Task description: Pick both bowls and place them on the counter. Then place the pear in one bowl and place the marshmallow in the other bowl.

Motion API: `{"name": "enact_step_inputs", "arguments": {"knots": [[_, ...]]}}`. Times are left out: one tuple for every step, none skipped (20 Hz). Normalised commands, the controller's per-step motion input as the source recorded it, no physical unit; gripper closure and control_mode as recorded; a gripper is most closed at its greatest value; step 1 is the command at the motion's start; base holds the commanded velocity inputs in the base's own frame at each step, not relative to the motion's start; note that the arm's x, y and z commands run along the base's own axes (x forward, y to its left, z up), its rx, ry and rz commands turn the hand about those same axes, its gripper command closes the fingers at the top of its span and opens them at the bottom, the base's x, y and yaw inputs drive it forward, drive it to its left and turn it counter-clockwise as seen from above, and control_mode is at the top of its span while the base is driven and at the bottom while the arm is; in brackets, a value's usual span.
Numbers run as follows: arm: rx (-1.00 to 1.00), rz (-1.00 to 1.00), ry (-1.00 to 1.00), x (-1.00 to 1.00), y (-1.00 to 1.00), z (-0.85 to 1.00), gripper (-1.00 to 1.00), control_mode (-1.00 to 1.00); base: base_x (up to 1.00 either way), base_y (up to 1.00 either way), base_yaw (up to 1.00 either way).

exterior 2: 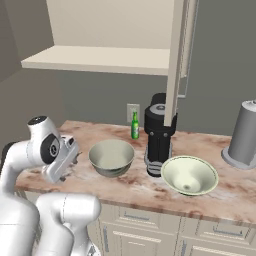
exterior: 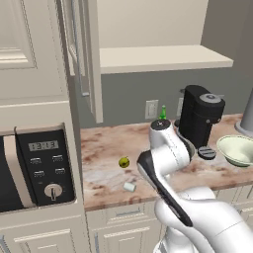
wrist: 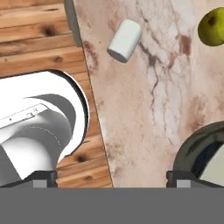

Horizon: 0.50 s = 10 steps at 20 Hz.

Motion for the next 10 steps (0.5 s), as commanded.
{"name": "enact_step_inputs", "arguments": {"knots": [[-0.03,0.05,0.05,0.01,0.26,0.00,-1.00,-1.00,0.00,0.00,0.00],[-0.03,0.17,0.06,0.11,0.12,0.00,-1.00,-1.00,0.00,0.00,0.00],[-0.04,0.33,0.06,0.08,0.09,0.00,-1.00,-1.00,0.00,0.00,0.00],[-0.05,0.39,0.09,0.15,0.14,0.00,-1.00,-1.00,0.00,0.00,0.00],[-0.06,0.39,0.08,0.10,0.14,0.00,-1.00,-1.00,0.00,0.00,0.00],[-0.08,0.40,0.11,0.12,0.21,0.00,-1.00,-1.00,0.00,0.00,0.00],[-0.09,0.40,0.08,0.01,0.24,0.10,-1.00,-1.00,0.00,0.00,0.00],[-0.09,0.40,0.06,0.00,0.20,0.10,-1.00,-1.00,0.00,0.00,0.00],[-0.09,0.42,0.08,0.00,0.25,0.10,-1.00,-1.00,0.00,0.00,0.00],[-0.11,0.42,0.07,0.00,0.22,0.15,-1.00,-1.00,0.00,0.00,0.00]]}}
